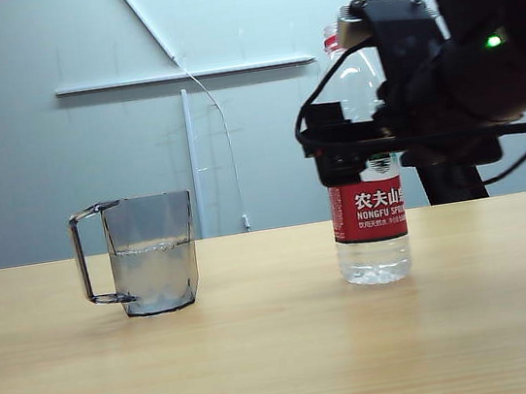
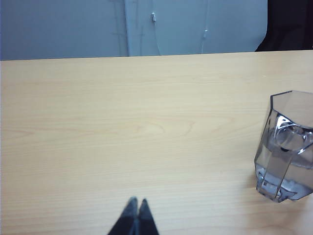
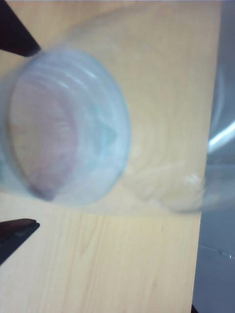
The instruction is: Pick up the mineral water bottle on the table and pour water into the mug until it's half full.
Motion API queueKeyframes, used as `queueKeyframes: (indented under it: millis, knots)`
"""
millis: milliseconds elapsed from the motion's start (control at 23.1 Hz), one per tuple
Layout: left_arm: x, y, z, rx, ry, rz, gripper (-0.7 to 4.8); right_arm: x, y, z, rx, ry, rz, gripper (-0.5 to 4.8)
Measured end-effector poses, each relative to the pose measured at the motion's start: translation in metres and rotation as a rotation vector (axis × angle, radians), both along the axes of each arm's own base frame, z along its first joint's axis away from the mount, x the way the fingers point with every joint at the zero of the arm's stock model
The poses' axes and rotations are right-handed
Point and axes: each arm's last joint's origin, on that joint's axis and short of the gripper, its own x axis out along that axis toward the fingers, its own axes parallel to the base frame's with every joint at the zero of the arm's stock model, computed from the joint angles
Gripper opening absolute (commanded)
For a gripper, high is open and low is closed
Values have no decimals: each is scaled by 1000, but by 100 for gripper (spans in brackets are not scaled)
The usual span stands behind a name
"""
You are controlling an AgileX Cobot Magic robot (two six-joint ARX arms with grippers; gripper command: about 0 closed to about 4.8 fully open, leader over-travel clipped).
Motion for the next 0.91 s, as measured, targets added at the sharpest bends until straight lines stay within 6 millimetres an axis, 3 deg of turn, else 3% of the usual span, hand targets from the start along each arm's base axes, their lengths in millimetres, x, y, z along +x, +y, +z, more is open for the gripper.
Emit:
queueKeyframes:
  millis: [346, 605, 734, 821, 864, 907]
  knots:
    - [0, 0, 0, 0, 0, 5, -2, -51, -5, 0, -36, -1, 16, 472]
    - [0, 2, 0, 0, 0, 15, -2, -90, 2, 22, -54, -28, 67, 447]
    - [0, 5, 0, 0, 0, 51, -2, -102, 2, 31, -38, -56, 59, 375]
    - [0, 8, 0, 0, 0, 82, -2, -113, -1, 38, -32, -73, 50, 229]
    - [0, 8, 0, 0, 0, 87, -2, -117, -2, 41, -22, -82, 55, 125]
    - [0, 8, 0, 0, 0, 85, -2, -122, -4, 45, -8, -89, 68, 76]
